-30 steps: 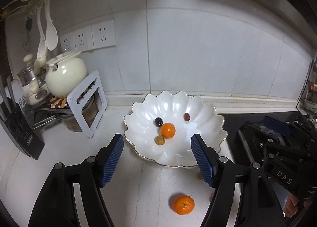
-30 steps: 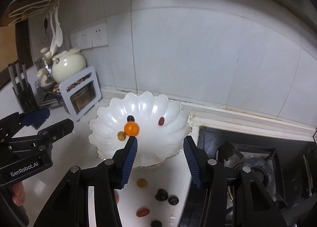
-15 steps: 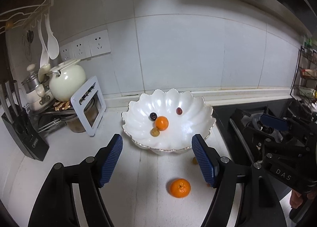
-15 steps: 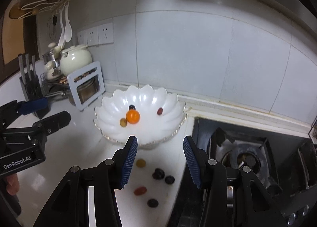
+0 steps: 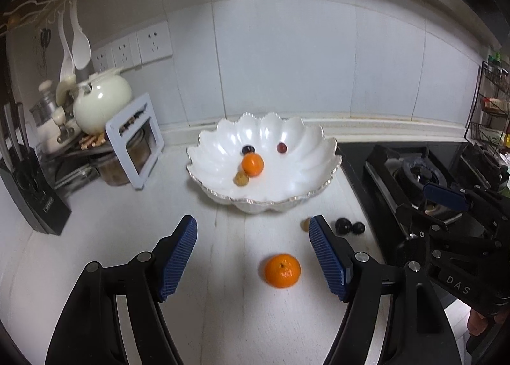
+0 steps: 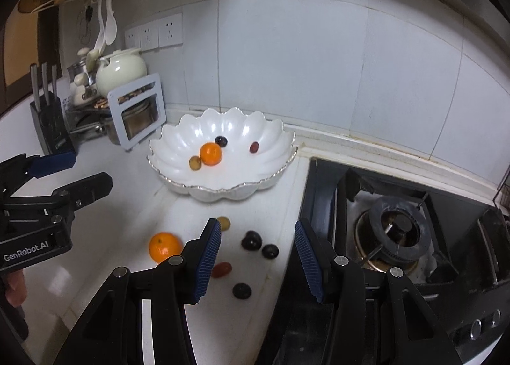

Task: Organize fruits
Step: 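Move both tools back toward the remaining fruits on the counter, then grasp the large mandarin orange with the left tool while the right tool grasps a dark plum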

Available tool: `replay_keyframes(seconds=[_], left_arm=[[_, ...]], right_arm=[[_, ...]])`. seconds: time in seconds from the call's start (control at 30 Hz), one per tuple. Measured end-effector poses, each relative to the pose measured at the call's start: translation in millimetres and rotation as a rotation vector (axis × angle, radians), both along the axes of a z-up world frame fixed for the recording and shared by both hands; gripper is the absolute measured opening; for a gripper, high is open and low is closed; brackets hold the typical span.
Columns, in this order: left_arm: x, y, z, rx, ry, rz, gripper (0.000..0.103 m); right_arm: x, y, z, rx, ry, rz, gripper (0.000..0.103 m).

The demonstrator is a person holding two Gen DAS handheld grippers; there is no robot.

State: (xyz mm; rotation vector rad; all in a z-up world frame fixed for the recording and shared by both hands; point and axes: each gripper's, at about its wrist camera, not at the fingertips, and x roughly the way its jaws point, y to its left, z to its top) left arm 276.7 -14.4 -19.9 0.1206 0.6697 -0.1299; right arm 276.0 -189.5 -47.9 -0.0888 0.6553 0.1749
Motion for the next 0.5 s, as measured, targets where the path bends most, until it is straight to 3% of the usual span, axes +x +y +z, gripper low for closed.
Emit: replay_keyframes(seconds=[0.5], left_arm=[[-6, -1, -45, 0.029, 0.079, -0.012, 0.072]], right_arm=[[-7, 6, -39, -0.029, 0.088, 0.028, 0.05]])
